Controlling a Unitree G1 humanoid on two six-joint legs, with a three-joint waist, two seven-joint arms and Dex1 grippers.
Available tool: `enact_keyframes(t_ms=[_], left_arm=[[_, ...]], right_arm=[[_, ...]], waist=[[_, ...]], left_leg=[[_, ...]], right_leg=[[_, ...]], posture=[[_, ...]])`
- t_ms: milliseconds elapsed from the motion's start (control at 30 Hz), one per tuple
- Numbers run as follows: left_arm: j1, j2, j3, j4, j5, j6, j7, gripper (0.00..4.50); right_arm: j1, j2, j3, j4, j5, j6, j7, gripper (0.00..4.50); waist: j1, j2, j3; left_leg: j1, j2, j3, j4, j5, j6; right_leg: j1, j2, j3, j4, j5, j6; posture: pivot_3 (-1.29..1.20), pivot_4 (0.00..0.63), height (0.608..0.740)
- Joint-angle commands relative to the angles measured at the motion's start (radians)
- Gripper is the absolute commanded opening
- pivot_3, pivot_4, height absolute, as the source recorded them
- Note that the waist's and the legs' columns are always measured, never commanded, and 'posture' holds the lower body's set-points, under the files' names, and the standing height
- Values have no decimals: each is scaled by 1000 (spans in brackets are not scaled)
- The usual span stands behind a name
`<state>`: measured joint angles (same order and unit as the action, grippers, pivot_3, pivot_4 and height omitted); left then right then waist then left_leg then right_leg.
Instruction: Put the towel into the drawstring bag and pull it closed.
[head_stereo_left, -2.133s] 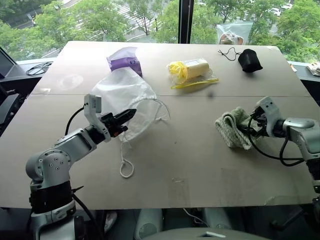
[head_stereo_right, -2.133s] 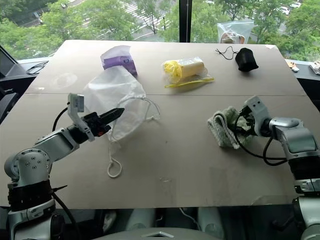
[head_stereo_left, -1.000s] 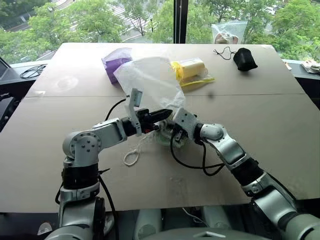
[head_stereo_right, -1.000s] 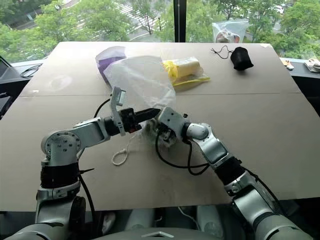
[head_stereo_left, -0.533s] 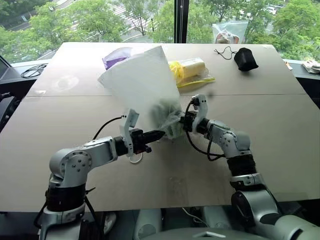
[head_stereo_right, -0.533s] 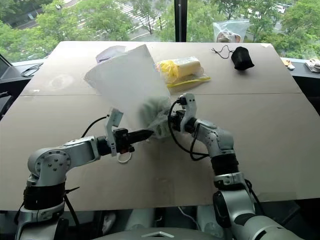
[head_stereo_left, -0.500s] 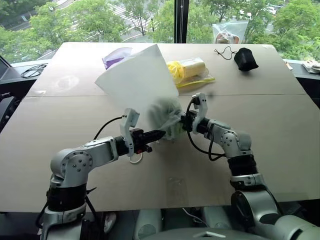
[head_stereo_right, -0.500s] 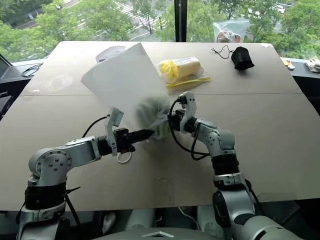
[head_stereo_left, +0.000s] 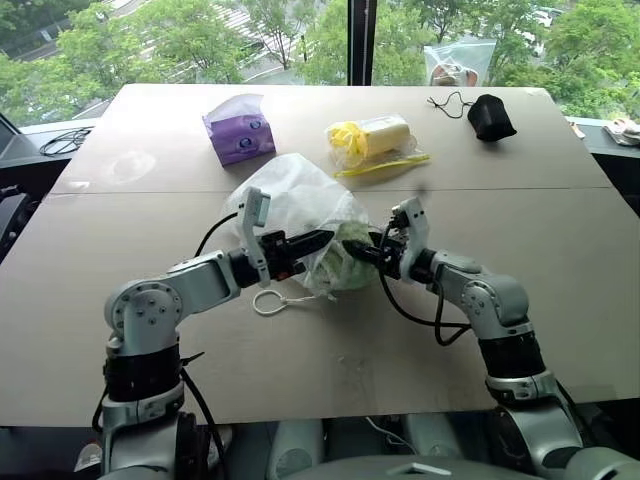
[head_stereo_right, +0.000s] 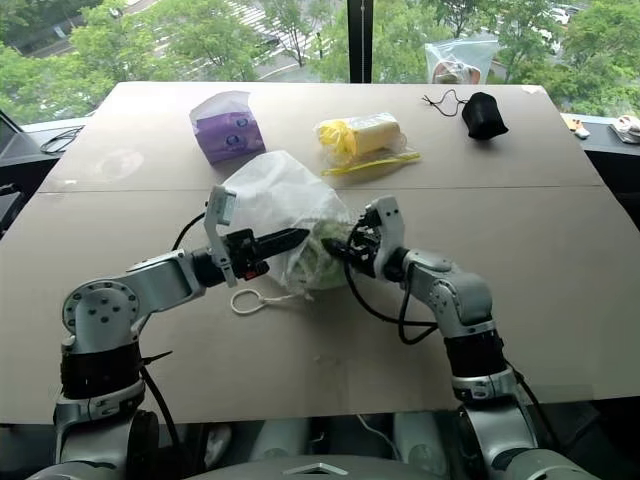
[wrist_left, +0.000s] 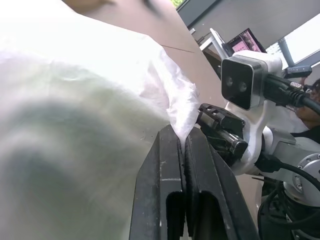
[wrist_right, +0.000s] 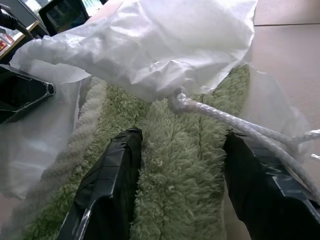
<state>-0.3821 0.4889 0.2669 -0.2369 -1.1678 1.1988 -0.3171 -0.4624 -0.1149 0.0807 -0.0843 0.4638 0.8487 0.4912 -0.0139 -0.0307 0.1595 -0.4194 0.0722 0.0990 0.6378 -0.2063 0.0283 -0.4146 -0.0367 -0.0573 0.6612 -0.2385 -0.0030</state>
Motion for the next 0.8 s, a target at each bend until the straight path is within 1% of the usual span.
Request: enact_keyframes(t_ms=[33, 133, 233, 267, 333, 400, 433, 467, 533, 633, 733, 800], left_arm=[[3, 25, 5, 6, 12, -17, -36, 0], [4, 33, -1, 5, 20, -19, -50, 0], [9, 39, -16, -9, 40, -25, -70, 0], [12, 40, -21, -15, 47, -28, -76, 0], [21, 45, -33, -29, 61, -36, -88, 0], [32, 54, -44, -40, 76, -45, -102, 0], [37, 56, -44, -44, 77, -45, -105, 0], [42, 59, -44, -48, 77, -44, -109, 0], [57, 71, -42, -61, 71, -36, -122, 0], [69, 89, -31, -81, 41, -14, -136, 0], [74, 103, -6, -102, -47, 39, -132, 0], [80, 112, 1, -119, -88, 56, -128, 0]], right_arm=[[30, -56, 34, -98, -16, 12, 5, 2716], [58, -83, 54, -135, 3, 36, 27, 2716], [86, -89, 121, -125, -24, 26, 37, 2716], [93, -84, 141, -109, -37, 7, 37, 2484], [101, -62, 168, -60, -69, -53, 33, 1823], [117, -12, 164, -20, -56, -137, 61, 986], [121, 16, 151, 2, -45, -167, 67, 459], [124, 40, 140, 24, -38, -201, 78, 44], [120, 100, 99, 76, -4, -248, 92, 44], [96, 164, 51, 130, 62, -247, 130, 44], [52, 232, 28, 179, 126, -223, 165, 44], [20, 272, 11, 211, 144, -224, 157, 44]], waist=[[0, 0, 0], [0, 0, 0], [0, 0, 0], [0, 0, 0], [-2, 0, 0], [-3, 0, 0], [-2, 0, 0], [-2, 0, 0], [-3, 0, 0], [-4, -1, 0], [-4, -1, 1], [-5, -1, 2]], left_leg=[[0, 0, 0, 0, 0, 0], [0, 0, 0, -1, 0, 0], [0, 0, 0, -1, 0, 0], [0, 0, 0, -1, 0, 0], [0, 0, 0, -1, 0, 0], [0, 1, 1, -1, 0, 0], [0, 1, 1, -1, 0, 0], [0, 1, 0, -1, 0, 0], [0, 1, 0, -2, 0, 0], [0, 1, 0, -2, 0, 0], [0, 1, 0, -2, 0, 0], [0, 2, 0, -2, 0, 0]], right_leg=[[0, 0, 0, 0, 0, 0], [-1, -1, 0, 0, 0, 0], [-1, -1, 0, 0, 0, 0], [-1, -1, 0, -1, 0, 0], [-1, -1, 1, -1, -1, 1], [-1, -1, 1, -1, -2, 3], [-1, -1, 1, -1, -2, 3], [-1, -1, 1, 0, -2, 3], [-1, -1, 1, 0, -2, 2], [-1, -2, 1, -1, -2, 2], [-1, -2, 1, -1, 0, 0], [-2, -2, 1, 0, 0, 0]], posture=[[0, 150, 740], [0, 150, 740], [0, 150, 740], [0, 150, 740], [0, 150, 740], [0, 150, 740], [0, 150, 740], [0, 150, 740], [0, 150, 740], [0, 150, 740], [0, 150, 740], [0, 150, 740]])
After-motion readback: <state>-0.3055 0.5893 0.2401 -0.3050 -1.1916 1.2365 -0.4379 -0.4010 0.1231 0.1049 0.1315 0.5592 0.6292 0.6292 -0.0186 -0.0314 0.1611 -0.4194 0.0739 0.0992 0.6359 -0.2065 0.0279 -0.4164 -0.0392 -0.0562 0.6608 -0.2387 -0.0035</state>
